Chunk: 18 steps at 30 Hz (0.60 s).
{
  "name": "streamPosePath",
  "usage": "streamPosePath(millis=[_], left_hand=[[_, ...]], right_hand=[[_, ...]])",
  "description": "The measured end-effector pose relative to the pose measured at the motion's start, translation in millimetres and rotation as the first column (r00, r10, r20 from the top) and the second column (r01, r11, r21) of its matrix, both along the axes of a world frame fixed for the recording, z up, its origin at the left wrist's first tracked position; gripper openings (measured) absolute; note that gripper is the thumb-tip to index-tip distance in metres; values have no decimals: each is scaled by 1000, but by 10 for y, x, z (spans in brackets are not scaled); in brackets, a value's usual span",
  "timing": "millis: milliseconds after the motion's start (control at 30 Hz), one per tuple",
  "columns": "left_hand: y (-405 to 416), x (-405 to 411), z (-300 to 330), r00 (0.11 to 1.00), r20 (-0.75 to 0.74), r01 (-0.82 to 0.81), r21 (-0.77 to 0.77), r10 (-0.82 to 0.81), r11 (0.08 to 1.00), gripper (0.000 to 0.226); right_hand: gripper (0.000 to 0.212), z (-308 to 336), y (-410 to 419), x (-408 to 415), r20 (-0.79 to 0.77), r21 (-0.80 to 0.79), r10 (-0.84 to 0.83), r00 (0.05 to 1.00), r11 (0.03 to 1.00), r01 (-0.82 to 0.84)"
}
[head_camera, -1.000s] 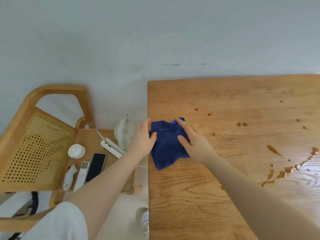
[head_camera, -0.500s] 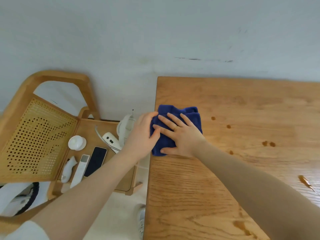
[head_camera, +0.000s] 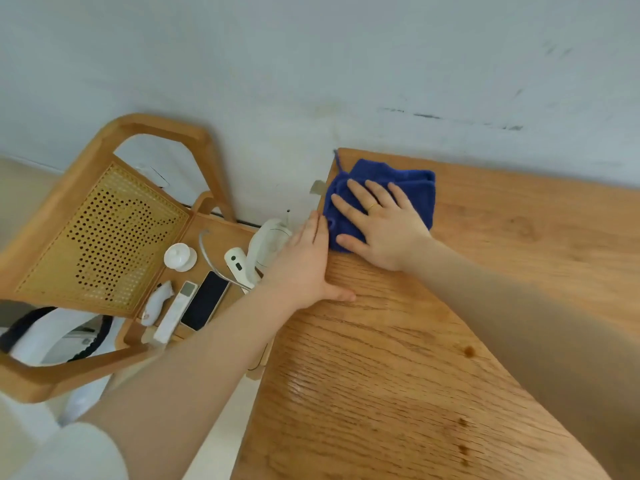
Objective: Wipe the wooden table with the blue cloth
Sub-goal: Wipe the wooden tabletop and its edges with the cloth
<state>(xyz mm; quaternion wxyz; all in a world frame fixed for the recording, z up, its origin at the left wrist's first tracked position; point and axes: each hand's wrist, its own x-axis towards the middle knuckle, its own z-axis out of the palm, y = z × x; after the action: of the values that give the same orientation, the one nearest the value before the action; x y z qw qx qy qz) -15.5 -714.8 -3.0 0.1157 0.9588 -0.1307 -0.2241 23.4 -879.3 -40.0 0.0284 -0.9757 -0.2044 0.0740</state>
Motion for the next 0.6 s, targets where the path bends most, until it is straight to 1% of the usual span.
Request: streamPosePath(millis=[33,100,167,233,333,367,433,500,600], left_hand=[[-3,-38,-27,999,8,-44,0,44,999,133],[-20,-98,-72,996,55,-71,-1,71,997,127],[-39,-150,-97,993,108,-40,14,39,999,118],[-26,-169,-97,997,81,6,23,-7,1000,115],[31,-180,-53,993,-83,94,63,-89,994,130],[39,-170,-37,989,-99,114,91,-105,989,134],[17,-152,-18,991,-74,120,127,-112,985,139],[-8,-146,3,994,-51,107,119,-102,987,141],[6,-147,-28,994,-43,104,102,-100,989,140]], right_hand=[[78,9,30,-51,-12,19,66,998,998,-66],[76,19,20,45,-41,60,92,995,994,-90],[67,-15,-22,243,-41,60,60,997,997,-58],[65,-42,-72,432,-46,52,-38,998,998,40],[67,-39,-107,513,-59,20,-144,988,989,145],[67,-23,-118,448,-59,9,-162,985,987,163],[67,3,-150,217,-61,7,-177,982,984,177],[68,20,-197,-69,-61,5,-143,988,990,144],[81,46,-233,-325,-70,-35,-90,993,996,88]])
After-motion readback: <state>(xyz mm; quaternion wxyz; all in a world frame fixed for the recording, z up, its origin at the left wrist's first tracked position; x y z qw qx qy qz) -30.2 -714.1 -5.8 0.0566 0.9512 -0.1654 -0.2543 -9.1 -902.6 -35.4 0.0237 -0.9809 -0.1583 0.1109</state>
